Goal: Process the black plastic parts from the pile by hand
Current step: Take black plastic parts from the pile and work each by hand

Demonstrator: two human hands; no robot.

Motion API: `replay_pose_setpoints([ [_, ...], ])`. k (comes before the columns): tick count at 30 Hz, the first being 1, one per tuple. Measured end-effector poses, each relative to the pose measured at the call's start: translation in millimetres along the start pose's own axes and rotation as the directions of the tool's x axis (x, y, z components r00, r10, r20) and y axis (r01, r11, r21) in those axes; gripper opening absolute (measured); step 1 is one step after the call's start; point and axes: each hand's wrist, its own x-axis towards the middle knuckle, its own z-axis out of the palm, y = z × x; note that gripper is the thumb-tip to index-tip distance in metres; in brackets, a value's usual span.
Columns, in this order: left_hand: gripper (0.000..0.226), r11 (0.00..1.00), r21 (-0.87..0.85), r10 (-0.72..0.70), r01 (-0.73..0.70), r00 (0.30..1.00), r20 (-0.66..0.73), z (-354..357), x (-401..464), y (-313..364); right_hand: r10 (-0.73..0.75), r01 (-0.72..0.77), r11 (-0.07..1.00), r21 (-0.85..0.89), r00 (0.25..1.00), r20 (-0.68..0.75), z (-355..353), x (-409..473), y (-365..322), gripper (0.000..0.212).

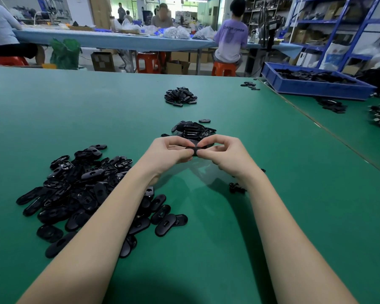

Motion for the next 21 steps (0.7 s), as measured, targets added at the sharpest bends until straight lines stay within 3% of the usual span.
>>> replay_pose_setpoints([
  [5, 0.012, 0.994, -0.051, -0.103, 0.100, 0.993, -0.064, 6, 2, -4, 0.028, -0.030, 0.999, -0.033, 0.999, -0.044, 9, 0, 0, 0.011],
  [10, 0.013, 0.995, -0.045, -0.090, 0.087, 0.993, -0.080, 11, 2, -5, 0.082, -0.087, 0.994, -0.068, 0.995, -0.064, 11, 3, 2, 0.011],
  [15, 0.015, 0.976, 0.185, 0.114, -0.118, 0.993, 0.032, 3, -1, -5, 0.103, -0.094, 0.990, 0.100, 0.991, -0.082, 5, 4, 2, 0.014],
  [18, 0.020, 0.847, 0.434, 0.320, -0.306, 0.947, 0.044, 0, -2, -3, 0.126, -0.114, 0.982, 0.152, 0.989, -0.076, 1, 4, -2, 0.015],
  [21, 0.022, 0.767, 0.489, 0.442, -0.415, 0.895, 0.066, 3, -3, -6, 0.153, -0.144, 0.978, 0.151, 0.987, -0.048, -2, 3, -2, 0.008],
])
